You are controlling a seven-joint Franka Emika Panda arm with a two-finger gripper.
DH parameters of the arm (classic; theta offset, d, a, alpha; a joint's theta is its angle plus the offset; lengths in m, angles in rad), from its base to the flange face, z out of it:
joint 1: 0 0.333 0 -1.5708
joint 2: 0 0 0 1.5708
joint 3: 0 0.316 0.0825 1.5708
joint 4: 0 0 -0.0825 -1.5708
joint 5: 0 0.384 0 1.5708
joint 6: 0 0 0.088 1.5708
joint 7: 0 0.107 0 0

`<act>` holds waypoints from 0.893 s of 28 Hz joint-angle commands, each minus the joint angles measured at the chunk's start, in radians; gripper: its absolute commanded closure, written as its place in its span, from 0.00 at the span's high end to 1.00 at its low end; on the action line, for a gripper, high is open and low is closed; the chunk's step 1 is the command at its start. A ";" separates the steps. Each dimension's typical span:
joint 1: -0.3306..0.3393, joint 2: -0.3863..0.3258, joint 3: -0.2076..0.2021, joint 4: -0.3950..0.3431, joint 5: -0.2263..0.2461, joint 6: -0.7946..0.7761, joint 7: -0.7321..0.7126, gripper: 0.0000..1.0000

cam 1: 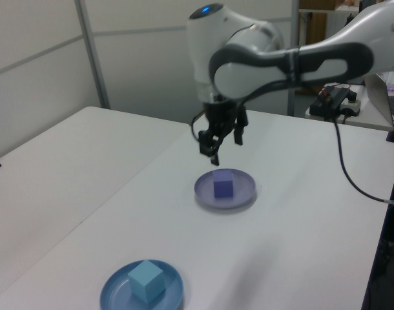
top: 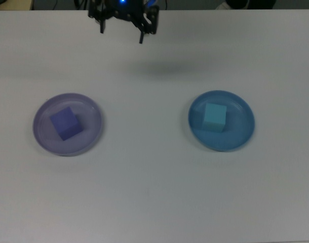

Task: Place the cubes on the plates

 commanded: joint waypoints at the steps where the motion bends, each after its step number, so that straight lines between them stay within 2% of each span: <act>1: 0.006 -0.053 -0.066 -0.042 0.037 -0.008 -0.070 1.00; 5: -0.001 -0.060 -0.091 -0.039 0.052 -0.008 -0.107 1.00; 8: -0.003 -0.062 -0.122 -0.016 0.101 -0.011 -0.129 1.00; 25: -0.004 -0.033 -0.123 0.011 0.110 0.030 -0.152 1.00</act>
